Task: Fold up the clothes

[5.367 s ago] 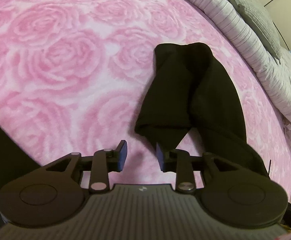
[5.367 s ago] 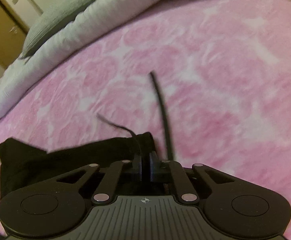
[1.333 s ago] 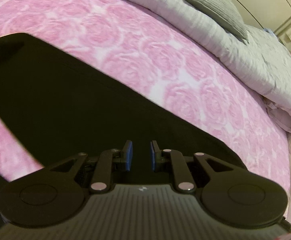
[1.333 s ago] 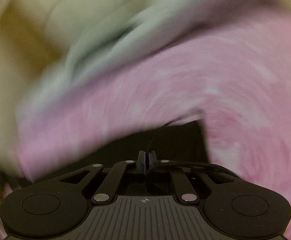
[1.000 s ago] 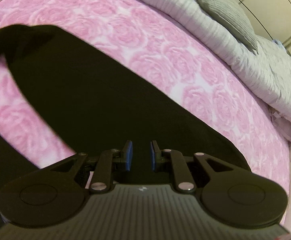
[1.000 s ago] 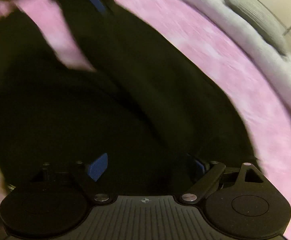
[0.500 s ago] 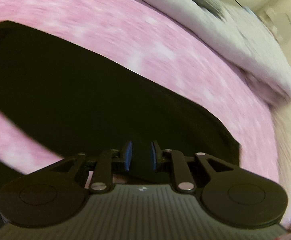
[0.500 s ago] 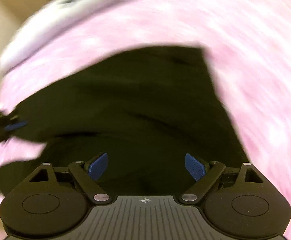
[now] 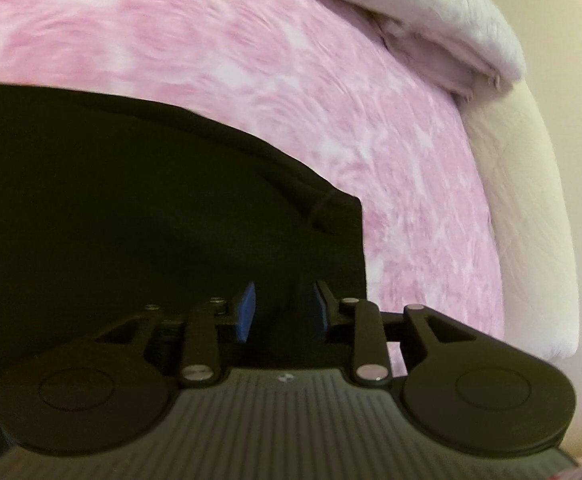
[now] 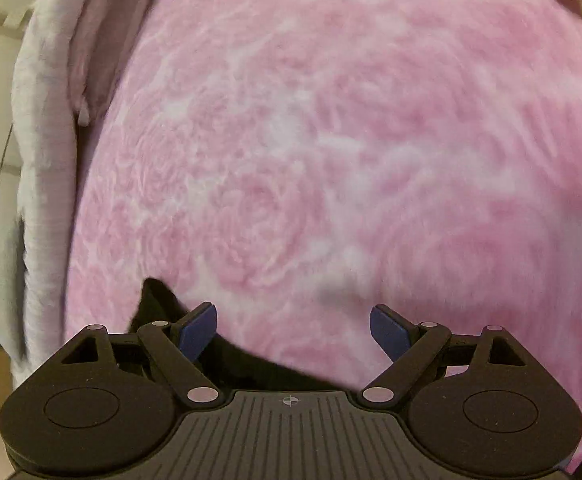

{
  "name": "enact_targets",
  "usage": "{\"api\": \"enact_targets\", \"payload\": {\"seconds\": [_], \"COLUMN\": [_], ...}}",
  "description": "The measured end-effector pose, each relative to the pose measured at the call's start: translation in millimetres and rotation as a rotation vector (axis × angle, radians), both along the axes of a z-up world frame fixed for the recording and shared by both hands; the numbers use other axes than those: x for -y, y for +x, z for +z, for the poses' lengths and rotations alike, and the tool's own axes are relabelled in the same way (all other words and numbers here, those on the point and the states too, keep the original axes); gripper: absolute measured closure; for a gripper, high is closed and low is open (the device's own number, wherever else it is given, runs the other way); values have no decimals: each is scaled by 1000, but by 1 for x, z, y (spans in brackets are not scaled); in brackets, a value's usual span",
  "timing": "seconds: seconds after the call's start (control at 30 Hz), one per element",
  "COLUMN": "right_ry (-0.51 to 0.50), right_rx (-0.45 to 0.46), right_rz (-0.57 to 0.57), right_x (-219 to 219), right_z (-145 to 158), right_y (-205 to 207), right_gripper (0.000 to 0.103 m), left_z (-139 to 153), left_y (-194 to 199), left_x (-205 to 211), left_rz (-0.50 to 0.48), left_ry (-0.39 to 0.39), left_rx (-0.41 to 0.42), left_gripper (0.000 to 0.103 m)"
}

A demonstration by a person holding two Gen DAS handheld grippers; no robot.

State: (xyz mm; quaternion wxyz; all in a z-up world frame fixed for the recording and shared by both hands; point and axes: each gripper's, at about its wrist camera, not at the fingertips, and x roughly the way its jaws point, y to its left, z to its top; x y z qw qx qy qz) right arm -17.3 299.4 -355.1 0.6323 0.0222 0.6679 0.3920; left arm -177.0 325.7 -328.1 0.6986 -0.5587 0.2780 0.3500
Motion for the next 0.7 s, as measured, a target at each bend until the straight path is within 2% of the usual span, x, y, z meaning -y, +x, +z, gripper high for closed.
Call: {"api": "enact_targets", "payload": {"seconds": [0.07, 0.13, 0.17, 0.2, 0.27, 0.33, 0.4, 0.47, 0.57, 0.63, 0.7], "right_ry": [3, 2, -3, -11, -29, -51, -77, -106, -119, -121, -98], "right_rx": [16, 16, 16, 17, 22, 36, 48, 57, 80, 125, 200], "right_rz": [39, 60, 68, 74, 89, 109, 136, 159, 195, 237, 308], "right_x": [3, 15, 15, 16, 22, 26, 29, 33, 38, 36, 30], "right_z": [-1, -2, -5, -8, -11, -13, -14, -18, -15, -10, 0], "right_y": [-11, -18, -21, -22, -24, -24, -22, -23, -26, -32, -41], "right_gripper": [16, 15, 15, 15, 15, 15, 15, 15, 15, 15, 15], "left_z": [-7, -15, -18, -21, -9, 5, 11, 11, 8, 11, 17], "left_y": [24, 38, 45, 50, 38, 16, -13, -45, -100, -127, -148], "left_x": [-4, -1, 0, 3, 16, 34, 54, 74, 98, 108, 119], "left_rz": [-54, -95, -116, -129, -85, -16, 64, 147, 252, 304, 337], "left_ry": [0, 19, 28, 41, 109, 137, 110, 81, 33, 9, 18], "left_rx": [-40, -133, -179, -225, -306, -349, -404, -502, -493, -481, -463], "left_gripper": [77, 80, 98, 103, 103, 103, 101, 102, 99, 99, 98]}}
